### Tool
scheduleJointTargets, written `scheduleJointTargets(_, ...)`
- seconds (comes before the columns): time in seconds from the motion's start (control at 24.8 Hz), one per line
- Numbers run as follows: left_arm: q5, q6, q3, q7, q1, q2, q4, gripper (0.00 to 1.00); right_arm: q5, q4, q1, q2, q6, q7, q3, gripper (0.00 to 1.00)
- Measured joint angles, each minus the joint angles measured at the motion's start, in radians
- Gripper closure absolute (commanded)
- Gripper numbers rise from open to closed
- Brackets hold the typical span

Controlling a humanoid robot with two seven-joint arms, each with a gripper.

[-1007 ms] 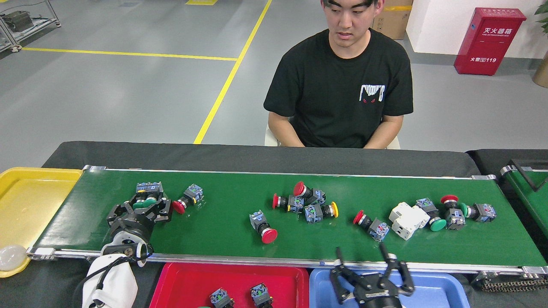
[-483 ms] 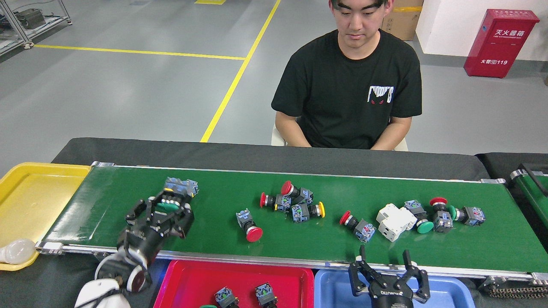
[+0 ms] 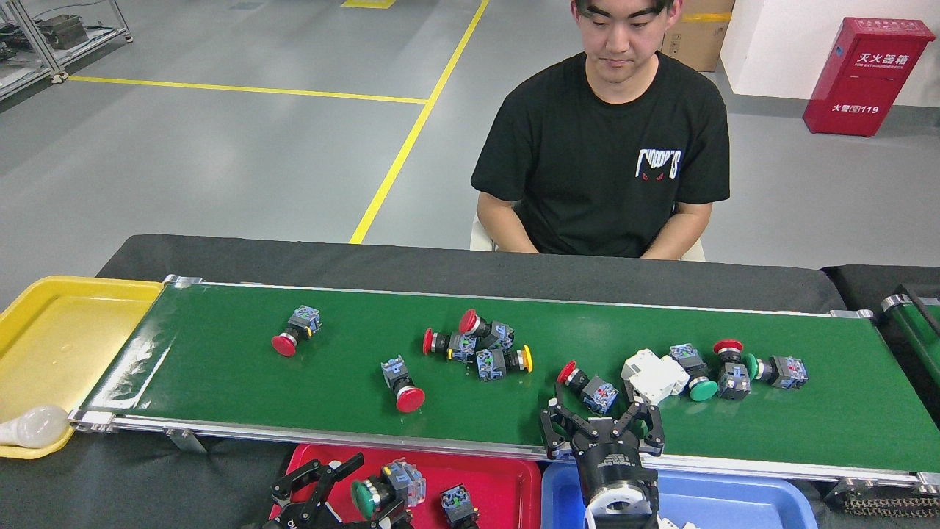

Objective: Pick switch part from conveyor to tray

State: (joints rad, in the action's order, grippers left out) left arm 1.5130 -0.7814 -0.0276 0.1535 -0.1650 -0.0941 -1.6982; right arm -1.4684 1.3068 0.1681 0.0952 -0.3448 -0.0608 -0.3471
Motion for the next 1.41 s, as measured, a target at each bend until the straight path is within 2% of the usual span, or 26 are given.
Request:
scheduleJointTargets(0.08, -0.005, -0.003, -0.044, 0.000, 0.000, 0.005, 0.000, 0.00, 0.000, -0.019, 0.016, -0.001, 0.015, 0.000, -0.001, 0.82)
scheduleJointTargets(0.12, -0.006, 0.001, -0.080, 0.000, 0.000, 0.013, 0.000, 0.00, 0.000, -0.022, 0.018, -0.001, 0.032, -0.001, -0.001, 0.93)
scheduleJointTargets(0.2, -0.006, 0.083, -0.160, 0.000, 0.006, 0.017, 0.011, 0.00, 0.001, -0.021, 0.018, -0.001, 0.074, -0.001, -0.001, 0.98)
scheduleJointTargets(0.32, -0.006, 0.185, -0.274, 0.000, 0.015, 0.015, 0.043, 0.00, 0.001, 0.003, 0.008, -0.003, 0.119, -0.004, 0.001, 0.99)
scheduleJointTargets(0.4, -0.006, 0.214, -0.321, 0.000, 0.014, 0.016, 0.050, 0.00, 0.001, 0.067, -0.033, -0.007, 0.170, -0.005, 0.002, 0.99)
scheduleJointTargets(0.52, -0.006, 0.227, -0.331, 0.000, 0.015, 0.017, 0.052, 0.00, 0.001, 0.229, -0.148, -0.023, 0.307, -0.006, -0.027, 0.99)
scheduleJointTargets(0.56, -0.006, 0.230, -0.331, 0.000, 0.015, 0.018, 0.051, 0.00, 0.001, 0.281, -0.190, -0.038, 0.365, -0.007, -0.054, 0.86)
scheduleJointTargets(0.6, -0.006, 0.232, -0.331, 0.000, 0.014, 0.021, 0.048, 0.00, 0.000, 0.330, -0.235, -0.057, 0.405, -0.009, -0.088, 0.38)
scheduleJointTargets(0.64, -0.006, 0.233, -0.330, 0.000, 0.014, 0.023, 0.041, 0.00, -0.003, 0.359, -0.266, -0.072, 0.439, -0.009, -0.121, 0.00)
scheduleJointTargets(0.81, -0.005, 0.236, -0.262, 0.003, 0.024, 0.033, -0.006, 0.00, -0.008, 0.382, -0.287, -0.104, 0.496, 0.000, -0.198, 0.00)
scheduleJointTargets(0.93, 0.001, 0.251, -0.182, 0.006, 0.039, 0.039, -0.020, 0.00, -0.006, 0.388, -0.287, -0.104, 0.505, 0.001, -0.196, 0.00)
scheduleJointTargets(1.01, 0.027, 0.294, -0.125, 0.007, 0.049, 0.045, -0.017, 0.00, -0.003, 0.412, -0.289, -0.103, 0.482, 0.002, -0.133, 0.00)
scheduleJointTargets(1.13, 0.062, 0.367, -0.068, 0.008, 0.086, 0.052, -0.005, 0.00, -0.001, 0.445, -0.323, -0.087, 0.359, 0.028, 0.008, 0.01)
scheduleJointTargets(1.29, 0.067, 0.408, -0.065, 0.009, 0.136, 0.052, 0.058, 0.00, 0.006, 0.443, -0.384, -0.070, 0.100, 0.131, 0.105, 0.01)
scheduleJointTargets(1.41, 0.067, 0.424, -0.067, 0.009, 0.192, 0.051, 0.141, 0.00, 0.046, 0.430, -0.431, -0.070, 0.005, 0.182, 0.169, 0.01)
